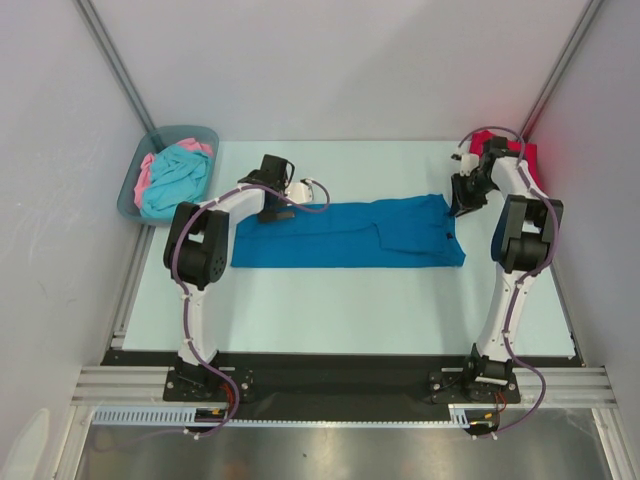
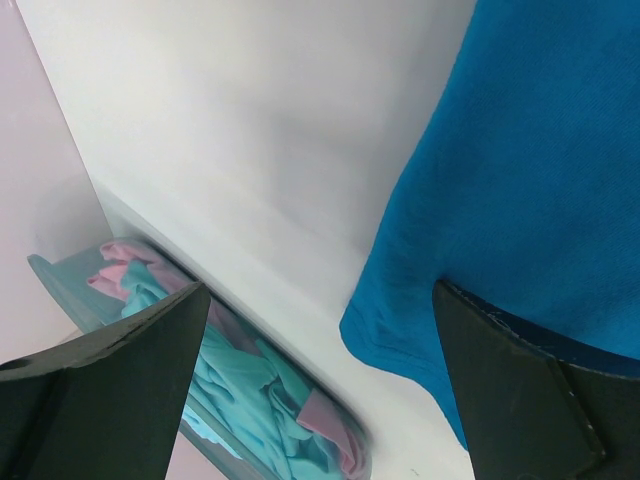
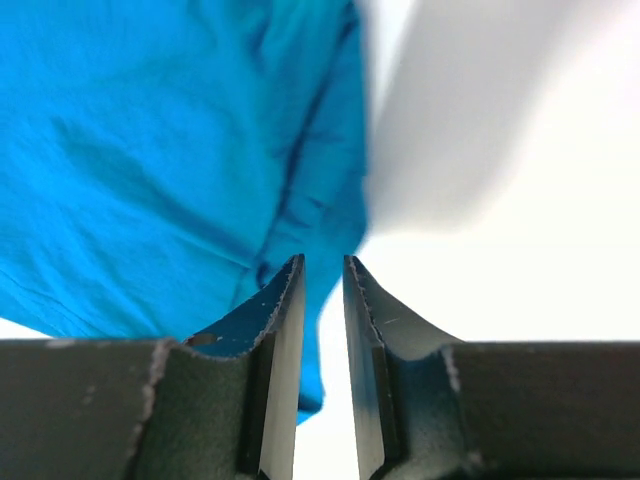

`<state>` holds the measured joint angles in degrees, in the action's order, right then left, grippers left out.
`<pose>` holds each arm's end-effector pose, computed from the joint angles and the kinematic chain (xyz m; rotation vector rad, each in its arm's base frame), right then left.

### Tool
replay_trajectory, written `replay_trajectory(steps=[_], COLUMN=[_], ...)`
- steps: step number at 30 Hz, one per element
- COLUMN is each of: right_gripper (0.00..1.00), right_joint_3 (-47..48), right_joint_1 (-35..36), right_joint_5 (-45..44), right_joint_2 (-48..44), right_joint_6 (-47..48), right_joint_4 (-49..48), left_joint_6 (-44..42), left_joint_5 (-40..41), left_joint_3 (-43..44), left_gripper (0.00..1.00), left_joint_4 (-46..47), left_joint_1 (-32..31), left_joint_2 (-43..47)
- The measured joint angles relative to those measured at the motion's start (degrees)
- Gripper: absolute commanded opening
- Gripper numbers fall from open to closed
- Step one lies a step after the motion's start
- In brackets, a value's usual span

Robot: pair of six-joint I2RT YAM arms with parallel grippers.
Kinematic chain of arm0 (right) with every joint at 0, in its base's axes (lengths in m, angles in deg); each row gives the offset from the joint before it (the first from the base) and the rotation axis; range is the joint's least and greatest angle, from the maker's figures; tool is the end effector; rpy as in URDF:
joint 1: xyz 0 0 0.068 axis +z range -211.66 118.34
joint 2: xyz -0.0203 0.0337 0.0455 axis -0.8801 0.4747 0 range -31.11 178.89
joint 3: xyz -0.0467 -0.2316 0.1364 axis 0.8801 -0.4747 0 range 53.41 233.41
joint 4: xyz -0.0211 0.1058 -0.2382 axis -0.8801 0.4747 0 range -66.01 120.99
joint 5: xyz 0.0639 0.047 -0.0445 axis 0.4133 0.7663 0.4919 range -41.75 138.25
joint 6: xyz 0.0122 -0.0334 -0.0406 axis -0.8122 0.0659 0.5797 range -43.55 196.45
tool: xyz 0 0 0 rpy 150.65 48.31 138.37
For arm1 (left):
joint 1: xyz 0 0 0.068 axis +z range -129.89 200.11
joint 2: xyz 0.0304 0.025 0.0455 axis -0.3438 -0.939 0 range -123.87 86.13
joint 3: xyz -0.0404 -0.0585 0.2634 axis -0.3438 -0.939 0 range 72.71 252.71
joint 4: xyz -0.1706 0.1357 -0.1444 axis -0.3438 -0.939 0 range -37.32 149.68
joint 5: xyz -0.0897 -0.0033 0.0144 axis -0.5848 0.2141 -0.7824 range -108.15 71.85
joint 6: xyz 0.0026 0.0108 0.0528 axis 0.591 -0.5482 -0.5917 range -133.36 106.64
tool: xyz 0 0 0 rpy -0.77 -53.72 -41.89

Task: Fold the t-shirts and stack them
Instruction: Fold the tshirt

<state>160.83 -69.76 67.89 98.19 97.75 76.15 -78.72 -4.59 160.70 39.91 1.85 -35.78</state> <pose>0.4636 -0.0540 0.1787 -0.3842 2.7388 0.3642 0.4400 -0.1365 0.1631 1.6475 1.9932 0.6202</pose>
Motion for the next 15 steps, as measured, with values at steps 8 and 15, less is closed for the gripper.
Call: replay_trajectory(steps=[8,15], right_gripper=[0.27,0.26], right_joint_3=[2.8,3.2], right_joint_1=[-1.7,-1.5], right_joint_5=[0.4,3.2], right_joint_2=[0.0,0.3], right_joint_6=[-0.1,-1.4], right_joint_4=[0.2,0.2], left_joint_6=[0.0,0.0], left_joint_5=[0.0,0.1], left_joint_3=[0.0,0.0], left_gripper=[1.0,1.0], left_joint_4=[0.0,0.0], left_joint_1=[-0.2,-0.7], left_joint_2=[0.0,0.0])
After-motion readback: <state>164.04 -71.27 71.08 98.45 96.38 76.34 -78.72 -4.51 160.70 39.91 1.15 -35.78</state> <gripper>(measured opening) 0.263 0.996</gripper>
